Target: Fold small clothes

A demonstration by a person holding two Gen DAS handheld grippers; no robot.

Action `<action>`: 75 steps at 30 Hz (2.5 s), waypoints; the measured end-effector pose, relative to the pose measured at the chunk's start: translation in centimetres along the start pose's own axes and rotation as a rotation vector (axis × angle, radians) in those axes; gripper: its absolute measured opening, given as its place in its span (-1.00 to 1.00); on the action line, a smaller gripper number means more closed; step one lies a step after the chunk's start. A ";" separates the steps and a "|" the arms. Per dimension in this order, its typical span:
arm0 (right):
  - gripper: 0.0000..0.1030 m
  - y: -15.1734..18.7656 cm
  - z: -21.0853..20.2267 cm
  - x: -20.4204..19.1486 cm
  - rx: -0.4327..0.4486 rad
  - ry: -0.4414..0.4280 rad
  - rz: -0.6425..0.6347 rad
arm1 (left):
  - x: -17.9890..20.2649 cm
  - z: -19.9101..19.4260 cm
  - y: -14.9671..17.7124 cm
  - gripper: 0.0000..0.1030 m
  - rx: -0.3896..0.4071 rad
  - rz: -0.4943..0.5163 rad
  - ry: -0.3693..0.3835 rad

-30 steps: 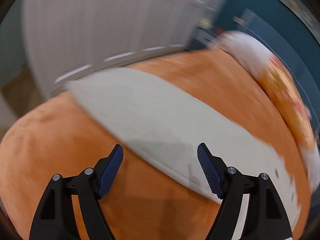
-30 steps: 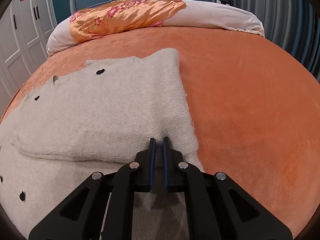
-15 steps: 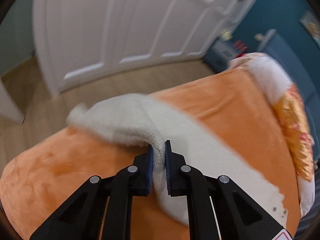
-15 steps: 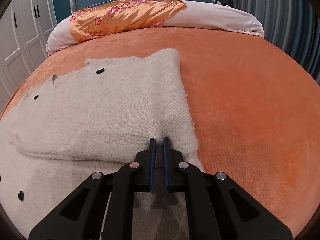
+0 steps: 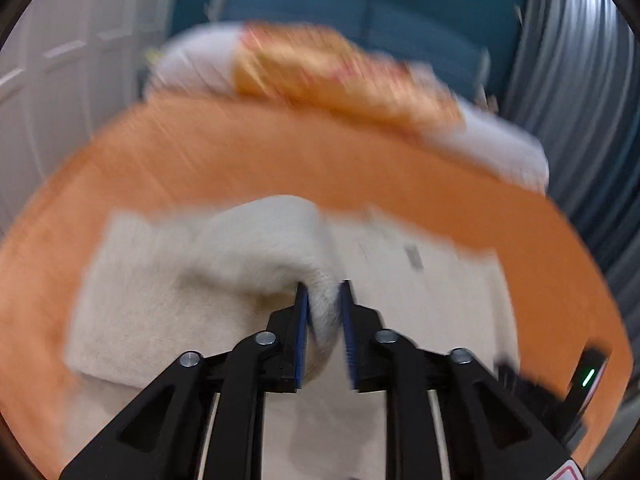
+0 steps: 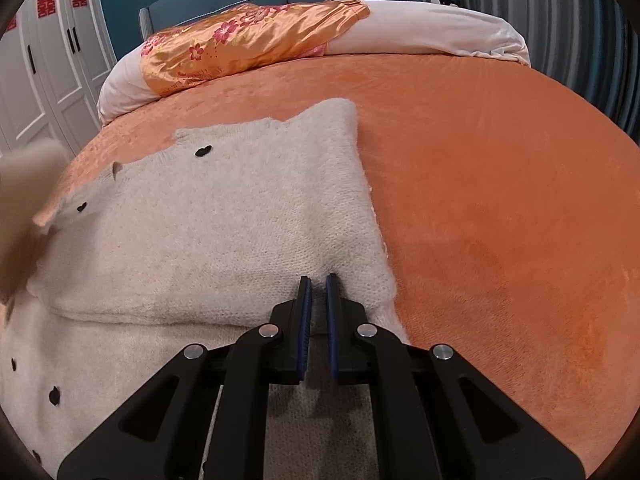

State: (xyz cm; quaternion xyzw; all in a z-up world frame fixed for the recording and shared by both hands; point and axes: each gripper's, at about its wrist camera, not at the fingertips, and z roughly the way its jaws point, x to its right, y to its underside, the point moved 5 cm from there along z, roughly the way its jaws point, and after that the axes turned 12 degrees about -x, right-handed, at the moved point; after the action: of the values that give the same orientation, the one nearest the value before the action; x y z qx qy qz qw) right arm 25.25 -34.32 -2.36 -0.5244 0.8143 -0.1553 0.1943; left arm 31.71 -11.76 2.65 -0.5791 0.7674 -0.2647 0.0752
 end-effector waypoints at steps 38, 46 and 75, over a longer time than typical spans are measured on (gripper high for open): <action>0.24 -0.6 -1.1 -2.9 -0.064 -0.076 0.077 | -19.8 -0.8 6.0 0.33 -0.006 -0.400 -0.192; 0.28 -2.9 0.1 -4.3 -0.103 -0.237 0.153 | -20.9 -0.6 5.8 0.35 -0.046 -0.628 0.042; -0.78 -4.2 -2.4 -3.4 -0.005 -0.162 0.087 | -20.4 1.9 4.8 -0.75 0.019 -0.386 -0.225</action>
State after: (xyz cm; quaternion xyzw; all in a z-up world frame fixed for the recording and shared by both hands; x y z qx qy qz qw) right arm 28.67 -32.76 2.19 -0.4998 0.8185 -0.1016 0.2646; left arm 34.94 7.47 -5.20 -0.7405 0.6265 -0.2150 0.1138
